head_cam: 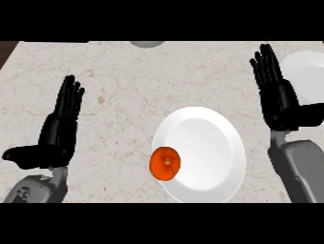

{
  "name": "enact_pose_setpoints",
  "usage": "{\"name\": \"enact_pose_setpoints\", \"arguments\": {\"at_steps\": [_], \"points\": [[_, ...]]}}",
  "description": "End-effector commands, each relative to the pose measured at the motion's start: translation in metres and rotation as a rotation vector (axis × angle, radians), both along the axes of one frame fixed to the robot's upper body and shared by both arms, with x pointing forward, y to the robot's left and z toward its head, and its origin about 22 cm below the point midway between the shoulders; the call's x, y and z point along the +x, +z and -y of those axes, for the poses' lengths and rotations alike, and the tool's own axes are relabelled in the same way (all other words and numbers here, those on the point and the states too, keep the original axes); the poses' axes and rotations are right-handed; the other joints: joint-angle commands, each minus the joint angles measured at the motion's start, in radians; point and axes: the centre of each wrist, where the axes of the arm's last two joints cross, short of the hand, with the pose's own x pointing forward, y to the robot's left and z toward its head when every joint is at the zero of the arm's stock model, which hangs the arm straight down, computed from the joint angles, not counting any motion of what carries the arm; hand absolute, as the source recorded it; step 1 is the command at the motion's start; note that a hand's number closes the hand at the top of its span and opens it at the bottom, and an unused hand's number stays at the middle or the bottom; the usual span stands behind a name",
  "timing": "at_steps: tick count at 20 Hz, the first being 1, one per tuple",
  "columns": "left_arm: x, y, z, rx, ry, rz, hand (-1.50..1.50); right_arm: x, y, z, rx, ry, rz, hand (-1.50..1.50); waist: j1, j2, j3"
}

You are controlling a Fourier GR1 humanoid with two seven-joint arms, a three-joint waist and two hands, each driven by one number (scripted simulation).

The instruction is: Pick the squash from the plate and place it in the plate

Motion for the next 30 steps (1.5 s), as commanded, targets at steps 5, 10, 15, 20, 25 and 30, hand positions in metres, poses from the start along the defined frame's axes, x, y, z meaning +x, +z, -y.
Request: {"name": "enact_pose_setpoints", "arguments": {"at_steps": [5,10,15,20,25,30], "points": [[-0.032,-0.074,-0.037,0.010,0.038,-0.494,0.00,0.010,0.044,0.021,0.080,0.058,0.060,1.50,-0.023,0.008,0.003],[-0.047,-0.088,-0.028,-0.047,-0.038,-0.609,0.00,-0.024,-0.029,0.033,-0.128,-0.378,-0.081,-1.50,-0.041,0.002,0.003],[-0.047,-0.084,-0.031,-0.039,-0.063,-0.607,0.00,-0.069,-0.043,0.013,0.008,-0.300,0.041,-1.50,-0.025,0.002,0.004],[-0.028,-0.086,-0.036,-0.043,-0.056,-0.607,0.00,-0.099,-0.020,0.026,-0.123,-0.208,-0.015,-1.50,-0.032,0.003,0.003],[-0.046,-0.083,-0.021,-0.045,-0.065,-0.609,0.00,-0.094,-0.006,0.033,-0.470,-0.007,-0.188,-1.50,-0.016,0.000,0.000],[-0.047,-0.077,-0.025,-0.034,-0.078,-0.606,0.00,-0.098,0.025,0.004,-0.607,0.093,-0.261,-1.50,-0.008,0.000,0.002]]}}
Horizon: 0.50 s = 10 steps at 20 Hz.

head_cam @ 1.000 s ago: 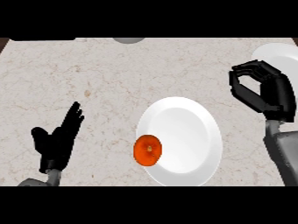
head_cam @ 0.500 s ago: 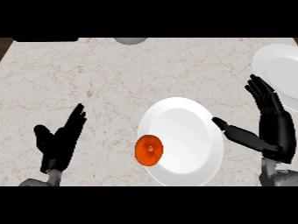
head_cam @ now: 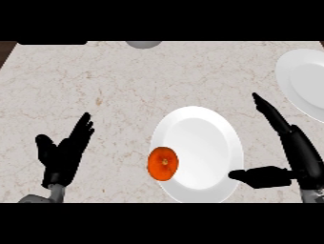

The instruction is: Pick the squash from the plate and place it in the plate

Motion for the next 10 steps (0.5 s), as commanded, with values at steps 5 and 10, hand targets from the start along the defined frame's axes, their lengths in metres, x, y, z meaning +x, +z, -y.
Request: {"name": "enact_pose_setpoints", "arguments": {"at_steps": [5,10], "points": [[-0.002,-0.008,0.007,0.000,-0.003,-0.073,0.00,-0.013,0.031,-0.051,-0.232,0.069,-0.167,-1.50,0.003,0.007,-0.005],[0.006,-0.006,-0.018,0.011,0.003,-0.083,0.00,-0.006,0.024,-0.095,-0.252,0.073,-0.179,-1.50,0.007,0.009,-0.004]]}}
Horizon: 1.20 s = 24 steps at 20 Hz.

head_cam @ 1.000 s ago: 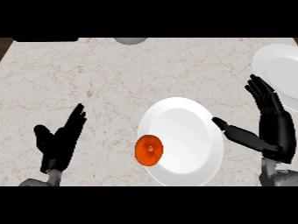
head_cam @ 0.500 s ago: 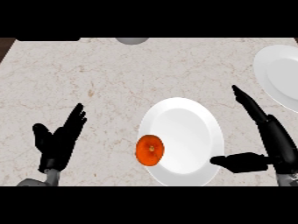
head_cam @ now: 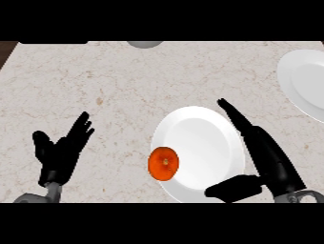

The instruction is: Pick the squash from the plate and place it in the plate

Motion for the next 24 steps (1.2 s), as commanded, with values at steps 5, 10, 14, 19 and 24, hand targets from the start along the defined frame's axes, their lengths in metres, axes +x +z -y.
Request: {"name": "enact_pose_setpoints", "arguments": {"at_steps": [5,10,14,19,24], "points": [[0.003,-0.018,0.033,0.009,0.012,-0.063,0.00,0.002,-0.002,-0.068,-0.104,-0.009,-0.079,-1.50,-0.001,0.007,-0.004],[-0.001,-0.020,0.022,0.003,0.010,-0.039,0.00,0.001,-0.003,-0.072,-0.065,0.029,-0.151,-1.50,-0.003,0.006,-0.004],[-0.014,-0.020,0.016,-0.015,0.009,-0.047,0.00,0.001,-0.041,-0.083,-0.061,0.048,-0.149,-1.50,0.001,0.007,-0.003],[-0.005,-0.016,0.006,-0.003,0.019,-0.058,0.00,-0.006,-0.028,-0.089,-0.127,0.024,-0.153,-1.50,-0.003,0.006,-0.004],[-0.005,0.005,0.009,-0.004,0.014,-0.048,0.00,-0.003,-0.040,-0.114,-0.204,-0.015,-0.163,-1.50,0.000,0.005,-0.004]]}}
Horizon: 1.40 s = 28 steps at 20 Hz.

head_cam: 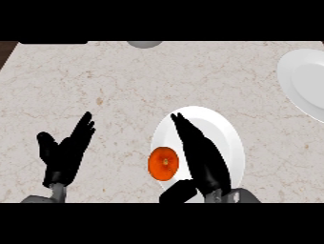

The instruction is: Pick the squash from the plate and place it in the plate

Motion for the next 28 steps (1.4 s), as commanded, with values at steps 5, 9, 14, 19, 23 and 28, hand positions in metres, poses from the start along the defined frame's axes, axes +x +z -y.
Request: {"name": "enact_pose_setpoints", "arguments": {"at_steps": [5,9,14,19,23,28], "points": [[0.003,-0.023,-0.003,0.003,0.005,-0.076,0.00,0.002,-0.008,-0.013,-0.070,-0.011,-0.028,-1.50,-0.004,0.006,-0.006],[0.017,-0.010,-0.005,0.008,0.003,-0.062,0.00,0.020,-0.029,-0.011,-0.063,0.027,-0.053,-1.50,-0.004,0.007,-0.005],[-0.006,-0.004,0.009,-0.008,-0.016,-0.062,0.00,0.027,-0.051,-0.016,-0.079,0.034,-0.080,-1.50,0.004,0.006,-0.005],[-0.006,-0.009,-0.007,-0.009,-0.010,-0.061,0.00,0.000,-0.050,-0.035,-0.172,0.132,-0.017,1.50,-0.001,0.004,-0.005],[-0.008,-0.017,-0.001,-0.005,-0.001,-0.050,0.00,0.018,-0.053,-0.027,-0.197,0.138,0.006,1.50,-0.001,0.005,-0.005],[-0.004,-0.034,0.009,0.005,-0.006,-0.057,0.00,0.043,-0.037,-0.020,-0.224,-0.041,0.094,1.50,-0.005,0.008,-0.006]]}}
